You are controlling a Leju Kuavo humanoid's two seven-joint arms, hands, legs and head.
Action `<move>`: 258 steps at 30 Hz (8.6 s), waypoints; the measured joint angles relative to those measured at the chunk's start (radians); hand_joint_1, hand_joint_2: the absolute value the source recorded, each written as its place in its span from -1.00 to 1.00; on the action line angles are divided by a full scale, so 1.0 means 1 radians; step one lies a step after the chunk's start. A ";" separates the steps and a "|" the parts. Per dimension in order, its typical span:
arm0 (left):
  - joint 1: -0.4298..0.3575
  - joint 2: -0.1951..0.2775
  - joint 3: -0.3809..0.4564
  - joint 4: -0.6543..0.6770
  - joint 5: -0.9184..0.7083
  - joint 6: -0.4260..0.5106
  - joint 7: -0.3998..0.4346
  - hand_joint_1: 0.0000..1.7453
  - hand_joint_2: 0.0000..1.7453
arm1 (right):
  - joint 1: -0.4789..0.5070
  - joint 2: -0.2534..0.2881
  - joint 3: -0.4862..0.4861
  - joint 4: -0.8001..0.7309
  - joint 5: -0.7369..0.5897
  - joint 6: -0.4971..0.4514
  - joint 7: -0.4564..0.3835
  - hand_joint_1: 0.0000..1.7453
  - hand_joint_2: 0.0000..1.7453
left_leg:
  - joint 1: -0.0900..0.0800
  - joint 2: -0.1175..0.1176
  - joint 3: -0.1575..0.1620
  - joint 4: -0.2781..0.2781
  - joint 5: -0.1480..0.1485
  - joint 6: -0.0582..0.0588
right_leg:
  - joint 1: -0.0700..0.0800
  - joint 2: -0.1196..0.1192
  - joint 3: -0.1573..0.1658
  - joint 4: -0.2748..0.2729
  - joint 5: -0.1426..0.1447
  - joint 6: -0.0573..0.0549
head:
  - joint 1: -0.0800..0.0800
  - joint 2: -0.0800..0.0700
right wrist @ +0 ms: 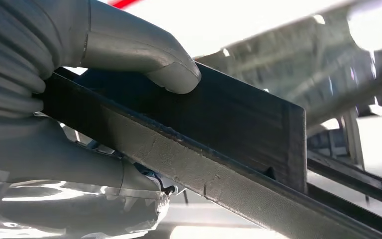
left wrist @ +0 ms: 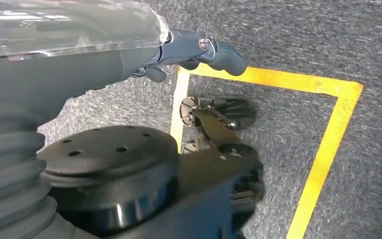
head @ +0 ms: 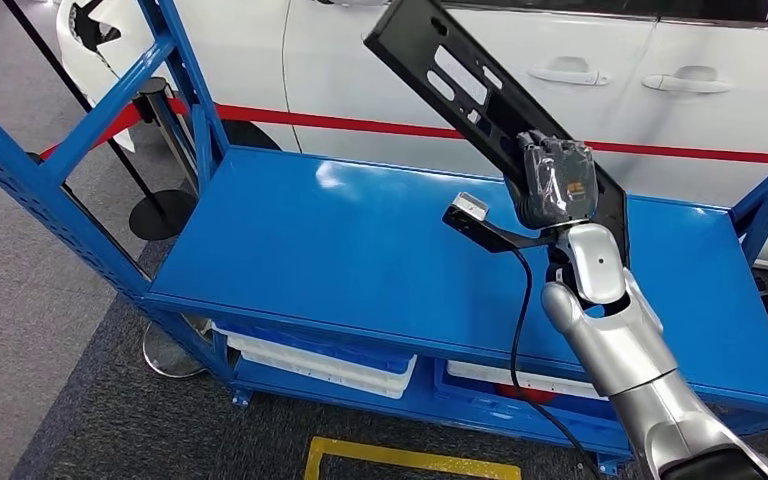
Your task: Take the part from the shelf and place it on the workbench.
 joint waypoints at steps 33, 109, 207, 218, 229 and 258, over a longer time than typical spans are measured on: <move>-0.016 -0.013 0.000 0.000 -0.013 0.034 0.073 -1.00 1.00 | 0.219 0.248 -0.152 -0.076 -1.521 0.772 -0.522 1.00 1.00 | -0.004 0.000 0.007 -0.010 -0.008 0.006 | 0.003 0.002 -0.010 0.007 -0.001 -0.001 | 0.001 0.000; -0.022 -0.022 -0.015 0.000 -0.045 0.048 0.161 -1.00 1.00 | 0.459 0.366 -0.066 -0.381 -1.340 0.796 -0.629 1.00 1.00 | 0.002 0.091 0.002 -0.016 0.017 -0.008 | -0.002 -0.044 0.072 -0.008 -0.048 0.021 | 0.014 0.000; -0.019 -0.013 -0.103 0.000 -0.126 0.120 0.170 -1.00 1.00 | 0.509 0.396 -0.222 -0.221 -1.328 0.638 -0.618 1.00 1.00 | 0.006 0.018 -0.060 0.159 -0.129 -0.040 | -0.005 -0.008 0.023 -0.033 0.010 -0.030 | 0.030 0.000; -0.020 -0.005 -0.106 0.000 -0.130 0.125 0.173 -1.00 1.00 | 0.514 0.415 -0.224 -0.223 -1.327 0.635 -0.615 1.00 1.00 | 0.014 -0.023 0.098 -0.027 -0.068 -0.019 | -0.008 0.065 -0.076 0.012 0.071 0.019 | 0.031 0.000; -0.020 0.004 -0.127 0.000 -0.170 0.123 0.178 -1.00 1.00 | 0.551 0.418 -0.253 -0.260 -1.310 0.627 -0.614 1.00 1.00 | -0.008 0.067 0.013 -0.028 0.000 0.007 | 0.001 -0.031 0.033 0.064 -0.041 0.009 | 0.037 0.000; -0.018 0.042 -0.140 0.000 -0.177 0.130 0.165 -1.00 1.00 | 0.579 0.439 -0.295 -0.310 -1.297 0.634 -0.633 1.00 1.00 | 0.016 0.052 0.043 -0.018 -0.030 -0.002 | -0.015 -0.013 -0.053 0.146 -0.057 0.029 | 0.040 0.000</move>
